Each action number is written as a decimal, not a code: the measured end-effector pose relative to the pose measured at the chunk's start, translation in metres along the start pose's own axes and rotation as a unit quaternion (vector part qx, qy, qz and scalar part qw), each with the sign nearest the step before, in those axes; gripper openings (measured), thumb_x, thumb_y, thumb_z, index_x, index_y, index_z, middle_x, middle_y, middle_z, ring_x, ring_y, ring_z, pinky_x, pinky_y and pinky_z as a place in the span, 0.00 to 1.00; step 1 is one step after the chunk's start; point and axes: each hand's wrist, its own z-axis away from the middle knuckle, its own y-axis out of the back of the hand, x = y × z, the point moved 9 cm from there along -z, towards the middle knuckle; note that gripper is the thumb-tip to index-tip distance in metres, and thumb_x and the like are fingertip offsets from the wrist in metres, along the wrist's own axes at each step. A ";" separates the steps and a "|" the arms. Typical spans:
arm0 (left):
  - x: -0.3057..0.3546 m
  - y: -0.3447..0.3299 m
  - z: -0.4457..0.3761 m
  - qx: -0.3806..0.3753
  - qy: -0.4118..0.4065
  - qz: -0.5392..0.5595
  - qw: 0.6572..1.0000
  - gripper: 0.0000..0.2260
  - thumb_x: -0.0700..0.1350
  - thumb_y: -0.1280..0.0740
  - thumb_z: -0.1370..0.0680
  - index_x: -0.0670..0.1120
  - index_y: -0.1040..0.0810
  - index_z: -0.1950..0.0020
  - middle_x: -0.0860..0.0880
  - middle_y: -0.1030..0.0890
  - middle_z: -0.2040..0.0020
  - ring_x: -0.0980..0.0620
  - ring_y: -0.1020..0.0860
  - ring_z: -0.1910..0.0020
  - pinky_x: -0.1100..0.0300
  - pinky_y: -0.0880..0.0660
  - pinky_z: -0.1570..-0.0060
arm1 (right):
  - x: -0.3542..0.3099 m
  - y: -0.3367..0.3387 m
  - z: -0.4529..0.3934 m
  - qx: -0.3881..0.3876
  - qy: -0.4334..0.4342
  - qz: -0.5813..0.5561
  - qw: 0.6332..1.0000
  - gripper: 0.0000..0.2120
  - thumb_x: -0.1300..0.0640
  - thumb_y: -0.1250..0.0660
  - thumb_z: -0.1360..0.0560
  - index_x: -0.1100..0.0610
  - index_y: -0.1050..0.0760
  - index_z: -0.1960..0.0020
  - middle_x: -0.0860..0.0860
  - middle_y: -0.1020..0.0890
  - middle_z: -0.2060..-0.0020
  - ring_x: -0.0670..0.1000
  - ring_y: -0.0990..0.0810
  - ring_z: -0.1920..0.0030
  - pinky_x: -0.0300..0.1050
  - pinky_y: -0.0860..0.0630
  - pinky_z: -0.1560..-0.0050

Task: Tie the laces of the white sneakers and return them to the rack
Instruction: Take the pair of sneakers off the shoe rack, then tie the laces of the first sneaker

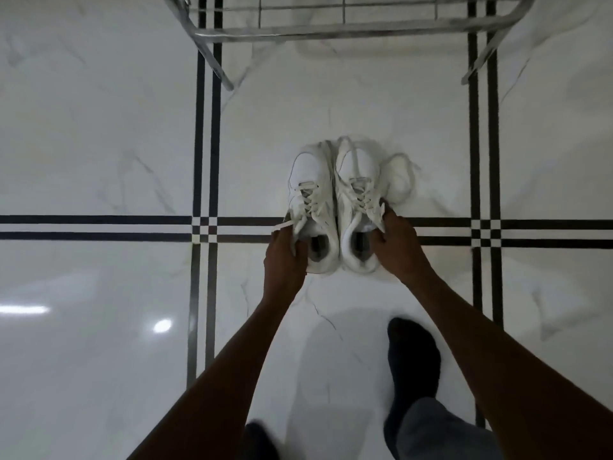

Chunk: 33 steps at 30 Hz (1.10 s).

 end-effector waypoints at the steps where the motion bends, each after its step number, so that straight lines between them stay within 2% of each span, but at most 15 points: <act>1: 0.000 0.001 0.001 -0.003 -0.001 0.004 1.000 0.15 0.50 0.37 0.21 0.47 0.25 0.36 0.45 0.21 0.44 0.39 0.18 0.50 0.42 0.18 0.53 | -0.003 0.003 0.004 0.009 -0.005 0.014 1.000 0.26 0.58 0.34 0.23 0.56 0.34 0.26 0.60 0.20 0.40 0.60 0.22 0.38 0.55 0.23 0.38; 3: 0.008 0.010 0.004 0.002 -0.011 0.021 1.000 0.16 0.52 0.32 0.21 0.47 0.24 0.35 0.47 0.20 0.42 0.46 0.19 0.47 0.51 0.19 0.51 | -0.017 0.020 0.019 0.073 -0.010 0.068 0.995 0.25 0.54 0.32 0.24 0.58 0.30 0.29 0.59 0.23 0.40 0.59 0.24 0.38 0.55 0.21 0.42; 5: 0.017 0.021 0.004 0.011 -0.023 0.068 0.997 0.19 0.55 0.28 0.22 0.49 0.23 0.34 0.51 0.21 0.42 0.53 0.19 0.48 0.61 0.20 0.52 | -0.047 0.037 0.037 0.162 0.027 0.102 0.981 0.19 0.53 0.31 0.24 0.58 0.26 0.36 0.57 0.24 0.42 0.56 0.25 0.41 0.49 0.21 0.48; 6: 0.021 0.025 0.003 0.015 -0.025 0.088 0.996 0.20 0.56 0.28 0.22 0.50 0.22 0.32 0.52 0.21 0.41 0.55 0.19 0.48 0.65 0.21 0.53 | -0.065 0.038 0.042 0.179 0.059 0.102 0.977 0.14 0.53 0.31 0.24 0.58 0.24 0.42 0.55 0.23 0.46 0.54 0.23 0.45 0.46 0.21 0.51; 8: 0.029 0.031 -0.002 0.025 -0.038 0.109 0.993 0.19 0.53 0.28 0.22 0.49 0.21 0.32 0.51 0.21 0.41 0.54 0.19 0.47 0.69 0.22 0.54 | -0.090 0.023 0.038 0.143 0.097 0.086 0.981 0.07 0.54 0.31 0.23 0.58 0.23 0.53 0.51 0.22 0.58 0.47 0.24 0.58 0.37 0.26 0.59; 10: 0.035 0.034 -0.006 0.038 -0.061 0.124 0.990 0.14 0.48 0.27 0.21 0.48 0.18 0.36 0.50 0.20 0.43 0.54 0.19 0.47 0.66 0.20 0.54 | -0.098 0.000 0.021 0.088 0.100 0.071 0.989 0.10 0.53 0.32 0.22 0.57 0.23 0.60 0.48 0.24 0.67 0.43 0.28 0.68 0.35 0.34 0.64; 13: 0.039 0.037 -0.016 0.059 -0.110 0.117 0.985 0.05 0.42 0.27 0.22 0.44 0.17 0.47 0.50 0.18 0.47 0.52 0.17 0.51 0.57 0.18 0.52 | -0.100 -0.022 -0.003 0.067 0.083 0.075 0.991 0.14 0.51 0.34 0.21 0.57 0.26 0.63 0.50 0.26 0.70 0.47 0.29 0.69 0.37 0.37 0.64; 15: 0.042 0.037 -0.022 0.060 -0.147 0.099 0.982 0.02 0.40 0.27 0.22 0.43 0.17 0.52 0.49 0.18 0.51 0.51 0.18 0.53 0.55 0.18 0.52 | -0.102 -0.033 -0.016 0.050 0.079 0.097 0.991 0.14 0.52 0.34 0.22 0.57 0.26 0.63 0.51 0.25 0.69 0.49 0.27 0.68 0.40 0.35 0.63; 19: 0.035 0.037 -0.030 0.073 -0.162 0.063 0.982 0.04 0.43 0.30 0.20 0.44 0.21 0.54 0.51 0.17 0.57 0.52 0.18 0.57 0.48 0.19 0.55 | -0.103 -0.039 -0.030 0.046 0.080 0.109 0.990 0.04 0.59 0.32 0.24 0.56 0.23 0.58 0.52 0.19 0.61 0.50 0.21 0.61 0.42 0.27 0.60; 22: 0.035 0.041 -0.027 0.098 -0.175 0.049 0.978 0.07 0.43 0.33 0.19 0.44 0.26 0.55 0.50 0.17 0.61 0.49 0.19 0.63 0.44 0.21 0.62 | -0.106 -0.037 -0.031 0.055 0.107 0.059 0.991 0.08 0.62 0.31 0.25 0.53 0.26 0.60 0.52 0.18 0.61 0.53 0.18 0.59 0.45 0.24 0.60; 24: 0.033 0.043 -0.030 0.112 -0.175 0.034 0.978 0.08 0.42 0.35 0.17 0.44 0.31 0.55 0.47 0.19 0.63 0.47 0.22 0.68 0.42 0.23 0.66 | -0.106 -0.034 -0.031 0.065 0.122 0.046 0.989 0.04 0.63 0.32 0.24 0.57 0.25 0.56 0.56 0.16 0.58 0.55 0.17 0.56 0.47 0.23 0.58; 26: 0.037 0.045 -0.035 0.108 -0.186 0.023 0.976 0.08 0.48 0.40 0.17 0.46 0.35 0.54 0.45 0.18 0.63 0.46 0.21 0.68 0.41 0.23 0.69 | -0.110 -0.031 -0.028 0.081 0.138 0.036 0.986 0.03 0.63 0.33 0.23 0.60 0.26 0.51 0.57 0.15 0.55 0.54 0.16 0.53 0.44 0.25 0.59; 28: 0.043 0.047 -0.037 0.098 -0.201 0.014 0.975 0.13 0.57 0.48 0.22 0.48 0.36 0.53 0.45 0.18 0.62 0.45 0.19 0.66 0.45 0.23 0.70 | -0.116 -0.031 -0.025 0.098 0.155 0.032 0.983 0.05 0.63 0.33 0.23 0.61 0.28 0.48 0.58 0.15 0.54 0.55 0.16 0.52 0.45 0.24 0.59; 30: 0.048 0.050 -0.036 0.103 -0.204 0.009 0.974 0.15 0.58 0.49 0.23 0.46 0.36 0.52 0.45 0.19 0.64 0.48 0.22 0.69 0.56 0.31 0.73 | -0.121 -0.031 -0.020 0.124 0.154 0.032 0.980 0.07 0.62 0.34 0.22 0.62 0.29 0.47 0.60 0.16 0.54 0.58 0.16 0.52 0.46 0.27 0.61; 33: 0.044 0.053 -0.036 0.137 -0.184 0.004 0.973 0.07 0.44 0.40 0.18 0.45 0.37 0.52 0.50 0.24 0.67 0.53 0.28 0.72 0.63 0.39 0.72 | -0.120 -0.032 -0.014 0.155 0.137 0.031 0.978 0.07 0.61 0.36 0.21 0.63 0.29 0.46 0.60 0.17 0.55 0.60 0.18 0.53 0.45 0.33 0.62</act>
